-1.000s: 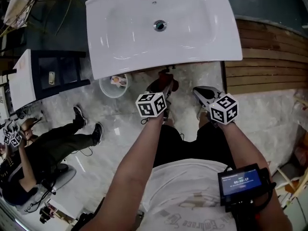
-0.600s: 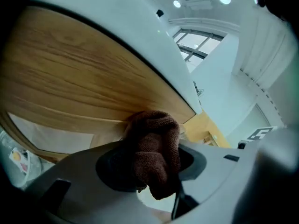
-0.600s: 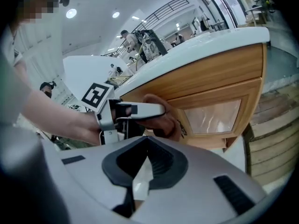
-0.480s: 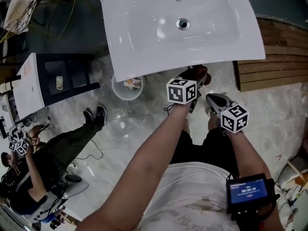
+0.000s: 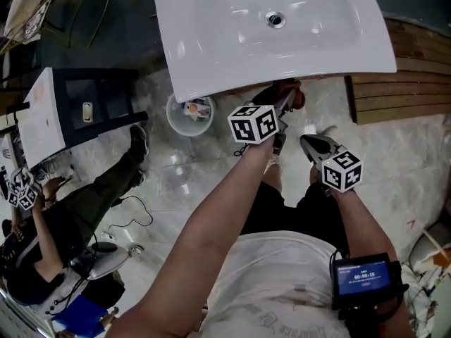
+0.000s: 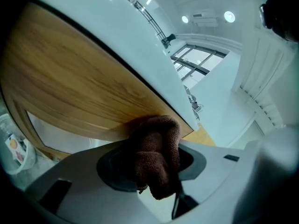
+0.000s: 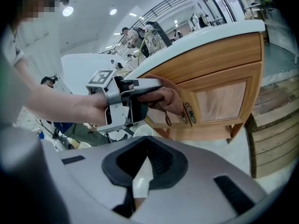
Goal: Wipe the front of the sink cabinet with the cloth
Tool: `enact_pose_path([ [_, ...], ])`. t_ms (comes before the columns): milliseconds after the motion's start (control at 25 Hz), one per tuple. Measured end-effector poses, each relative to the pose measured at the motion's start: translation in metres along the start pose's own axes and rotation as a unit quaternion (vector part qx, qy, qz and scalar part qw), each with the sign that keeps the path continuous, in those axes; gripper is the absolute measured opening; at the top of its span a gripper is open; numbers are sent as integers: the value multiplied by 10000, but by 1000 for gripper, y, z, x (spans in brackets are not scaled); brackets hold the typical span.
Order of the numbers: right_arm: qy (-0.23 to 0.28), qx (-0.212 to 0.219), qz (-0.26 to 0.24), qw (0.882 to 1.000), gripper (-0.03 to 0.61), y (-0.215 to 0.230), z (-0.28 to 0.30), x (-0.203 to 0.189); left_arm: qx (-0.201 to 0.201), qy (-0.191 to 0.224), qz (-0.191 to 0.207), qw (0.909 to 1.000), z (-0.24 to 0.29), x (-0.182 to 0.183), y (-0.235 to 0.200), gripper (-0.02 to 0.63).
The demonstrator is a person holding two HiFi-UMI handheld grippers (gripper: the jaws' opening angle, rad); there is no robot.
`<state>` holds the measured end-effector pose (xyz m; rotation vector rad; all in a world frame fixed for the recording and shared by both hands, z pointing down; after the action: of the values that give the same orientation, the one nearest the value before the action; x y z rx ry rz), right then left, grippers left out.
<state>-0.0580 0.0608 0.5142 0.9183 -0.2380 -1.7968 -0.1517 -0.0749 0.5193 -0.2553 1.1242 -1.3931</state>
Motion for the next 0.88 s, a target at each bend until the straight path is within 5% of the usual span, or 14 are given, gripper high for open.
enact_pose_path([
  [880,-280,383,-571,9972,14,-36,42,7,1323,934,-317,9863,-176,13,-145,178],
])
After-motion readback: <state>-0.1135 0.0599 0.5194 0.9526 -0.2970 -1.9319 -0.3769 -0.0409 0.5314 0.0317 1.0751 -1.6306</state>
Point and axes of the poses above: the fingertips, and each gripper's own axes: z forward along the fingers, y to its right, x out of its top, the point moved 4 cm from there along -z, backward along the fingers, and after that the axes turned 7 degrees about -y, right-handed, at the moved point
